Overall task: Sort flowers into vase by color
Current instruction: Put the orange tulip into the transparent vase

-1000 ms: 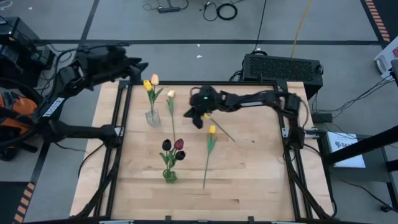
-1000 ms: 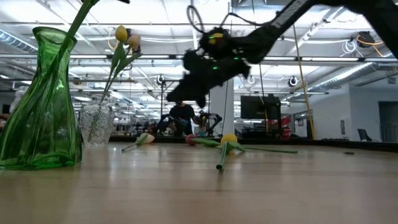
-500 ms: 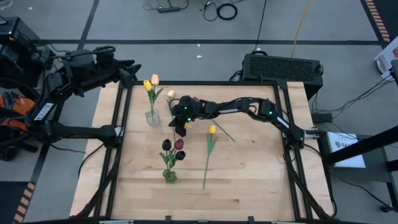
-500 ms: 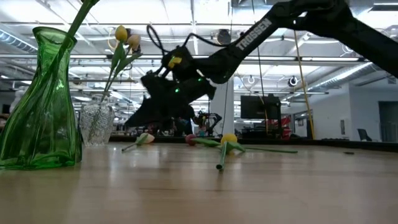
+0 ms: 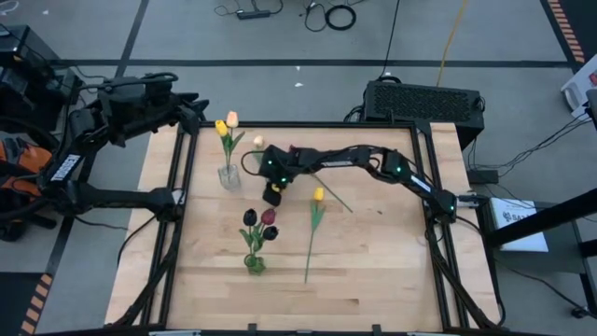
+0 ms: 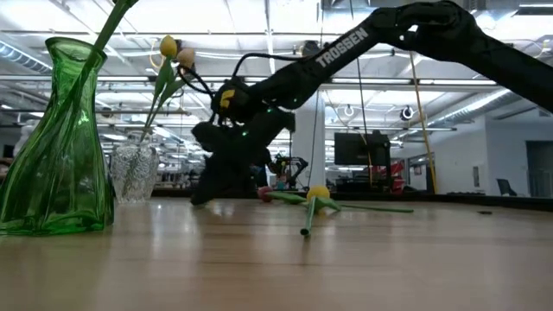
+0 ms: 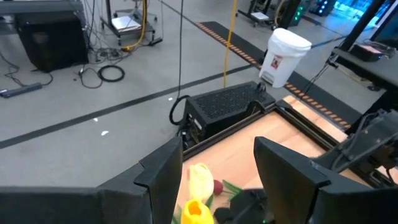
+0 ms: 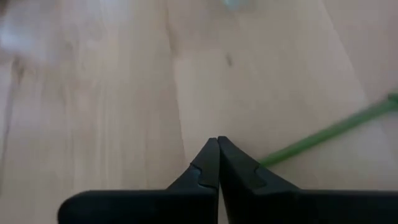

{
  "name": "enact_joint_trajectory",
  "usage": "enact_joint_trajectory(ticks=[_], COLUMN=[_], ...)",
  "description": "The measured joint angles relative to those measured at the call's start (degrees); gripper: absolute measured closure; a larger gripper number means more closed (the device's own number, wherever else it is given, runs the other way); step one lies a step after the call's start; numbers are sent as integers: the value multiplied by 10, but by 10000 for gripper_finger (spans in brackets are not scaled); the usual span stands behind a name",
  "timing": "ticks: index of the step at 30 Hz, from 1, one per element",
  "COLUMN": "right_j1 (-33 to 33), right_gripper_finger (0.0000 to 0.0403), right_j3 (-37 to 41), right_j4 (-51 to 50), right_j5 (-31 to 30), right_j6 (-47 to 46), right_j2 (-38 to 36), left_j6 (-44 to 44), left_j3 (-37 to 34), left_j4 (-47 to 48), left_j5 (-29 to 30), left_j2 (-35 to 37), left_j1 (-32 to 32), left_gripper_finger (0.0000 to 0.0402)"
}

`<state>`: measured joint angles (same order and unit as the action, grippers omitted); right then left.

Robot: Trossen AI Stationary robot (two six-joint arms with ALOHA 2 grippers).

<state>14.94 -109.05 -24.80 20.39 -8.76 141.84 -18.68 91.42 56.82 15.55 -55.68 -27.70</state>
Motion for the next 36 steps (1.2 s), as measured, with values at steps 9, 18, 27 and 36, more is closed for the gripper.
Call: enact_joint_trajectory(ticks=[9,18,27,36], right_j1=[18,24,24,25], right_gripper_finger=[403,403,401,308], right_j3=[25,247,297,191], right_j4=[-209,-139,73,94], right_j5=[-38,-60,-55,-59], right_j6=[50,7,-63,-66], right_j2=[-75,-249,-307,-233], left_j6=[9,26,25,22], left_j3=[0,0,0,0], left_j4=[-1,-1,-1,-2], left_j5=[3,4,4,2], left_j2=[0,0,0,0], left_j1=[0,0,0,0], left_gripper_finger=[196,196,196,196])
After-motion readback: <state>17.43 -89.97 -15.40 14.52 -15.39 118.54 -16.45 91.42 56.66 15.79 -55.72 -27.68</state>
